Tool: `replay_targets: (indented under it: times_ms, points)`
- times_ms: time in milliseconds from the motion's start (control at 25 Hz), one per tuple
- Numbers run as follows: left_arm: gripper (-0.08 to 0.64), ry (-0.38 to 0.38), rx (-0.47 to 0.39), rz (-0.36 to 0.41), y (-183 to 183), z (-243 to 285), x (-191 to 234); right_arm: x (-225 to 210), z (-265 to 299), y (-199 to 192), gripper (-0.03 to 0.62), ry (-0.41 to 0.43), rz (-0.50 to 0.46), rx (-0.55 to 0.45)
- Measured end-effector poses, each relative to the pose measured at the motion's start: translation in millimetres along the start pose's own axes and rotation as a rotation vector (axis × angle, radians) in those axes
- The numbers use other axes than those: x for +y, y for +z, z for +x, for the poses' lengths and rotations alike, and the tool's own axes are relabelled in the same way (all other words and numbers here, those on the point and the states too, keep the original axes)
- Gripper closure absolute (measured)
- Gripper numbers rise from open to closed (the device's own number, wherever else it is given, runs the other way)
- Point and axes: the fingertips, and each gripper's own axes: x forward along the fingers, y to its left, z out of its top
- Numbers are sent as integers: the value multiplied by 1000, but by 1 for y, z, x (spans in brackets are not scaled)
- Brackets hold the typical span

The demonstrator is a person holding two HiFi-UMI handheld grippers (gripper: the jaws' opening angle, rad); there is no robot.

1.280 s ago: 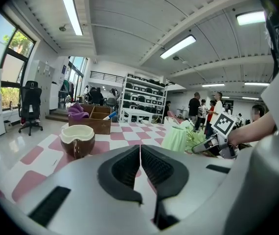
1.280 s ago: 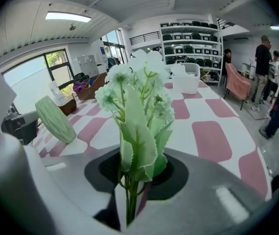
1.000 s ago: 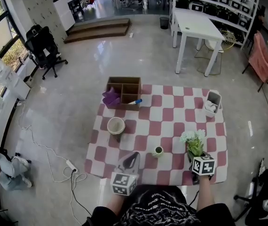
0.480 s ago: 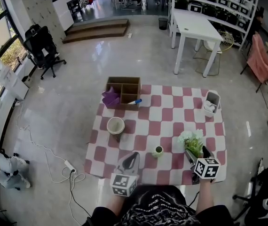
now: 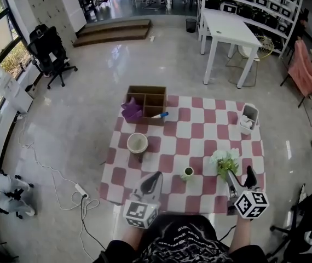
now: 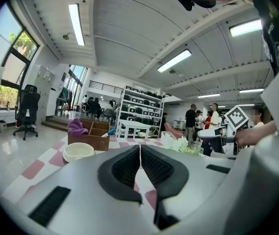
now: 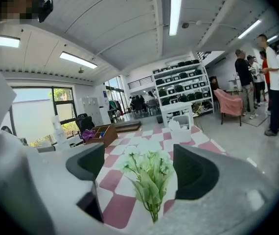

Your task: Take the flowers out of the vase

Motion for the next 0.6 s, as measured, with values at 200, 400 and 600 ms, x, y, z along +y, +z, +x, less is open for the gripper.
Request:
replay_targets:
  times_ms: [200, 400, 600]
  points:
    - [545, -20, -41, 45, 18, -7, -3, 28, -22, 29, 169, 59, 7, -100]
    - [545, -28, -48, 41, 21, -11, 0, 54, -31, 29, 209, 68, -102, -102]
    - [544, -33, -42, 54, 22, -15, 1, 77, -34, 22, 379, 88, -150, -112]
